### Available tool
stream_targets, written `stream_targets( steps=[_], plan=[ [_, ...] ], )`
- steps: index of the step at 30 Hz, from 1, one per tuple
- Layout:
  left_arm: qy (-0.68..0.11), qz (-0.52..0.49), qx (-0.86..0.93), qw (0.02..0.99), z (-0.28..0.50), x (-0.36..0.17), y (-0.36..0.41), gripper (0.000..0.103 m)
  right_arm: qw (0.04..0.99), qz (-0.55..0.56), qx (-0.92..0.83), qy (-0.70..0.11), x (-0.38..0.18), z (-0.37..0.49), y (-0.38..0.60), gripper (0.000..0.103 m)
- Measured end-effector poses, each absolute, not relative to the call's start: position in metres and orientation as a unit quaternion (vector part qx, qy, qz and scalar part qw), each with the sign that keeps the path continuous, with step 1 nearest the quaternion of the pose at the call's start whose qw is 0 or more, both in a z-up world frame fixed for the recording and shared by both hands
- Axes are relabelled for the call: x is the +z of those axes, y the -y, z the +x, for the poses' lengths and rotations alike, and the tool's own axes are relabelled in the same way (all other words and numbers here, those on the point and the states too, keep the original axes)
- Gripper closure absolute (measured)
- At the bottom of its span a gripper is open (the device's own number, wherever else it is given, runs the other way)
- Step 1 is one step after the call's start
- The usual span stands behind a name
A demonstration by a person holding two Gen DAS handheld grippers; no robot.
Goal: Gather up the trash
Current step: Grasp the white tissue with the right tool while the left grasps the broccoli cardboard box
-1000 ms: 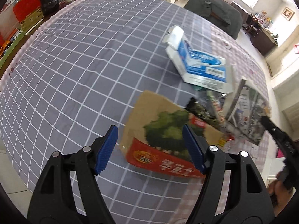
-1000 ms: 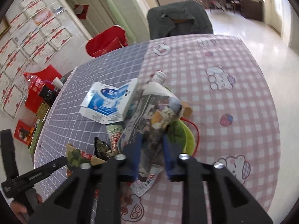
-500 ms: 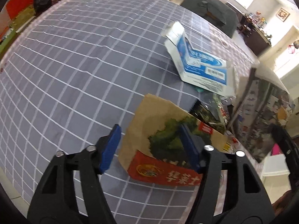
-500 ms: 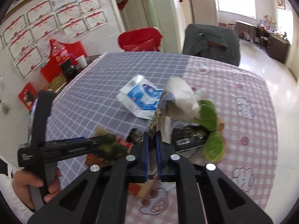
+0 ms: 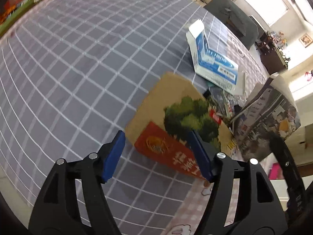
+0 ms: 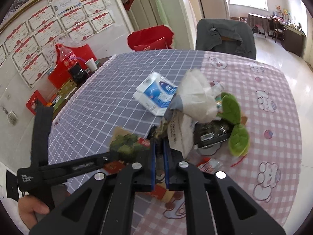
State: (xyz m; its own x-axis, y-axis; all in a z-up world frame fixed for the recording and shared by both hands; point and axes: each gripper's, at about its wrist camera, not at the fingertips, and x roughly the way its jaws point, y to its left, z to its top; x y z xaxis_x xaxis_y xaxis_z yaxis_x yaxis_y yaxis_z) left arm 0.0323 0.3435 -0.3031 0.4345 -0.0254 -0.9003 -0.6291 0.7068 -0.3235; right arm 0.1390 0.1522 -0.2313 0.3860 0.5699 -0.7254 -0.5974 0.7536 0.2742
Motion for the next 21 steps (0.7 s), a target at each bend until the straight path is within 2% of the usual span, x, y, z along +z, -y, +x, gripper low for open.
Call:
stream_targets(
  steps=[7,12,16,21],
  plan=[
    [-0.466,-0.43,0.171,0.754,0.027,-0.335,-0.348,0.036,0.831,-0.041,0.364,-0.419,-0.232,0.123,-0.168,0.094],
    [-0.436,-0.449,0.159,0.764,0.033,-0.335,-0.346,0.037,0.833,-0.043,0.36,-0.419,-0.235,0.123,-0.171,0.094],
    [-0.428,-0.476,0.147,0.754,0.034,-0.34,-0.345,0.058,0.834,-0.045,0.358,-0.417,-0.236,0.12,-0.172,0.094],
    [-0.396,-0.419,0.147,0.804,0.037,-0.299,-0.336,0.089,0.836,-0.045,0.355,-0.416,-0.233,0.118,-0.17,0.094]
  ],
)
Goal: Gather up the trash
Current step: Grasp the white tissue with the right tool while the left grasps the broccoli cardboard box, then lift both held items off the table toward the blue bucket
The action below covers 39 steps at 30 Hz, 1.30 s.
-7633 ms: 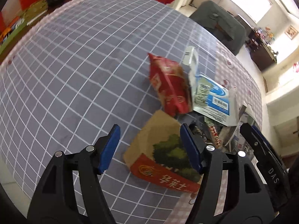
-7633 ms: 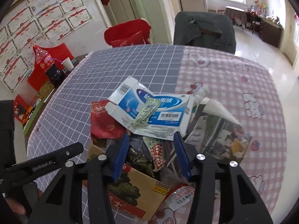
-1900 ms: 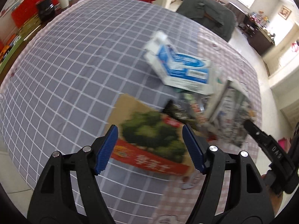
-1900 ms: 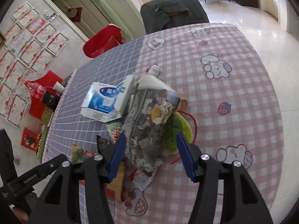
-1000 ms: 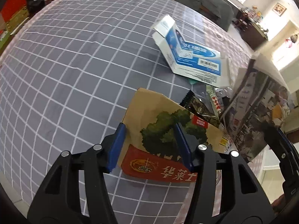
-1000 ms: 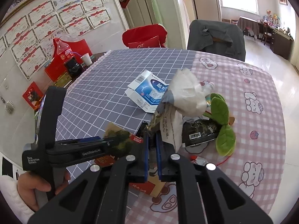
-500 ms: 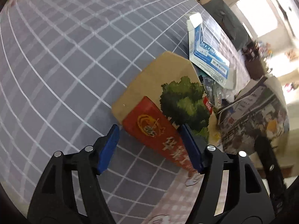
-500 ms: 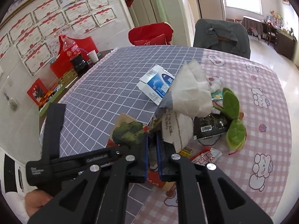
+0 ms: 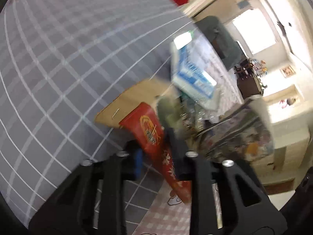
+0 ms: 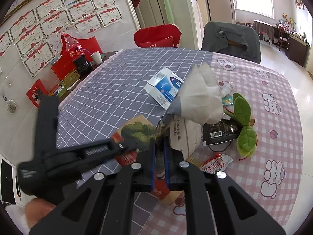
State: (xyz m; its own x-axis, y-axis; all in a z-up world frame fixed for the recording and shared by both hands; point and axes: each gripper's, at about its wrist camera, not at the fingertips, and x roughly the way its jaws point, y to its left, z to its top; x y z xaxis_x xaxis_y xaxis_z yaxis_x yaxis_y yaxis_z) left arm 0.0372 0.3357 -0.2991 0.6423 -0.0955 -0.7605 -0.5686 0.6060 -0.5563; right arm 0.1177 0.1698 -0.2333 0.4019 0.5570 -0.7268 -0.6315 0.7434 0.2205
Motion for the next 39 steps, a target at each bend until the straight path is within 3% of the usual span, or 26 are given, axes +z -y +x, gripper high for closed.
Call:
stream_targets(
  steps=[3,11,18,26,33,39],
  plan=[
    [-0.39,-0.392,0.14,0.821,0.044,-0.277,-0.329,0.095,0.838,-0.045,0.354,-0.413,-0.229,0.117,-0.167,0.094],
    [-0.366,-0.292,0.117,0.876,0.055,-0.213,-0.295,0.096,0.852,-0.031,0.342,-0.396,-0.203,0.121,-0.145,0.095],
    [-0.388,-0.241,0.08,0.886,0.072,-0.189,-0.257,0.096,0.841,0.018,0.326,-0.432,-0.187,0.128,-0.104,0.095],
    [-0.461,-0.19,0.032,0.866,0.1,-0.215,-0.202,0.096,0.811,0.072,0.269,-0.515,-0.222,0.145,-0.06,0.094],
    [-0.49,-0.166,0.029,0.855,0.111,-0.234,-0.187,0.096,0.806,0.074,0.243,-0.535,-0.244,0.152,-0.05,0.09],
    [-0.492,-0.161,0.038,0.855,0.116,-0.235,-0.182,0.096,0.795,0.1,0.252,-0.542,-0.255,0.164,-0.04,0.092]
  ],
)
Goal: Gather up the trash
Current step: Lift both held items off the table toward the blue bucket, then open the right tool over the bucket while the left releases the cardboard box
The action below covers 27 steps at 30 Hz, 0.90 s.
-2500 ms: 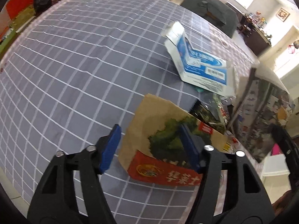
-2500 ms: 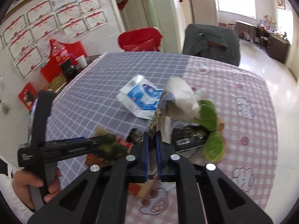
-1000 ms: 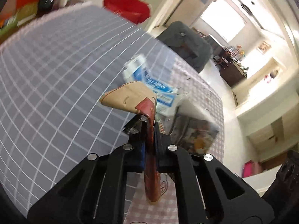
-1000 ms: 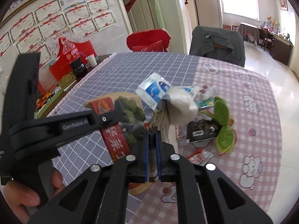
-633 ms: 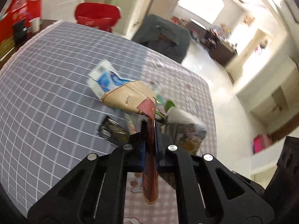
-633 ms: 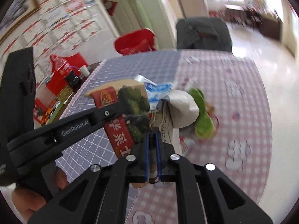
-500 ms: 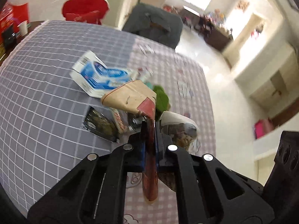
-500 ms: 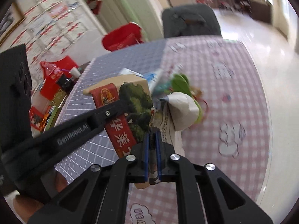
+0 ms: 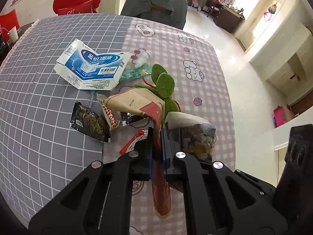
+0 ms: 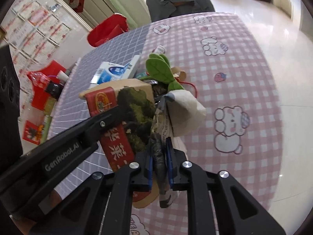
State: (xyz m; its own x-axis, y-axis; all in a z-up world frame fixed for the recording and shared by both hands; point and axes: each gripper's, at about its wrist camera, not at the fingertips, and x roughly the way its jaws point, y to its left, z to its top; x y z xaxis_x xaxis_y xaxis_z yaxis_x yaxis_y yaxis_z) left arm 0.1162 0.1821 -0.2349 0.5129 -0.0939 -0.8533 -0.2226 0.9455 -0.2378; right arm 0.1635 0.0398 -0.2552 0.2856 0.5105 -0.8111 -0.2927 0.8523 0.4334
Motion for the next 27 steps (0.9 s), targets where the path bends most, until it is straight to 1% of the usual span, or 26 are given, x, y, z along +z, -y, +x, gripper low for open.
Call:
stream_targets(
  steps=[7,13,19,27],
  plan=[
    [-0.438,-0.16,0.043,0.884,0.119,-0.194,-0.164,0.096,0.824,0.132,0.279,-0.475,-0.212,0.169,0.002,0.094],
    [-0.419,-0.151,0.002,0.895,0.144,-0.168,-0.11,0.096,0.854,0.152,0.244,-0.434,-0.186,0.181,0.066,0.094],
    [-0.441,-0.129,-0.06,0.886,0.182,-0.177,-0.02,0.096,0.869,0.17,0.179,-0.428,-0.19,0.192,0.147,0.094],
    [-0.487,-0.109,-0.104,0.86,0.224,-0.213,0.082,0.096,0.865,0.197,0.106,-0.449,-0.223,0.214,0.249,0.094]
  ],
)
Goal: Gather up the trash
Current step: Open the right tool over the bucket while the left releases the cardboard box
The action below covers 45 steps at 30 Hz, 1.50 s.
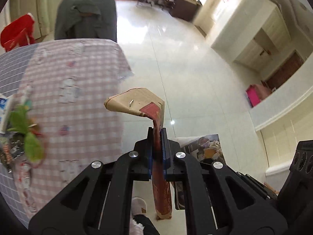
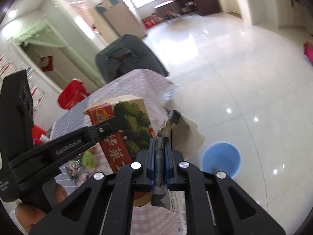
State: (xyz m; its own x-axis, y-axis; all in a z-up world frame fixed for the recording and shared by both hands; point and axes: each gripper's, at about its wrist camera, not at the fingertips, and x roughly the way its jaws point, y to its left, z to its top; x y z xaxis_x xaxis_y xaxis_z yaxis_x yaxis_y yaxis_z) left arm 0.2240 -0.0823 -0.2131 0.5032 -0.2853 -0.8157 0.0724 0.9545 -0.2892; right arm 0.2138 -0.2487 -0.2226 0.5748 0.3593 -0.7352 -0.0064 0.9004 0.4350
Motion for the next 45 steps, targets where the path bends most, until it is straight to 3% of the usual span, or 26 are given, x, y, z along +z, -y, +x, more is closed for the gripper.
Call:
stream_targets(
  steps=[11,14,35,36,38,39,45],
  plan=[
    [-0.535,-0.082,-0.107,0.834,0.265,-0.262,0.156,0.096,0.852,0.223,0.064,-0.47,-0.265,0.244,0.322,0.091],
    [-0.545,-0.076,-0.103,0.829,0.274,-0.273,0.161,0.096,0.849,0.224,0.061,-0.475,-0.271,0.253,0.331,0.078],
    [-0.568,-0.076,-0.109,0.812,0.291,-0.297,0.19,0.093,0.871,0.194,0.024,-0.451,-0.249,0.247,0.344,0.073],
    [-0.565,-0.083,-0.113,0.813,0.29,-0.296,0.191,0.089,0.874,0.193,0.018,-0.445,-0.247,0.245,0.346,0.072],
    [-0.562,-0.089,-0.115,0.814,0.289,-0.294,0.191,0.06,0.878,0.192,0.011,-0.439,-0.243,0.242,0.345,0.07],
    [-0.56,-0.086,-0.107,0.817,0.289,-0.293,0.19,0.041,0.88,0.191,0.006,-0.435,-0.242,0.24,0.347,0.068],
    [-0.545,-0.083,-0.103,0.828,0.281,-0.274,0.179,0.041,0.877,0.197,0.0,-0.438,-0.242,0.236,0.345,0.066]
  ],
)
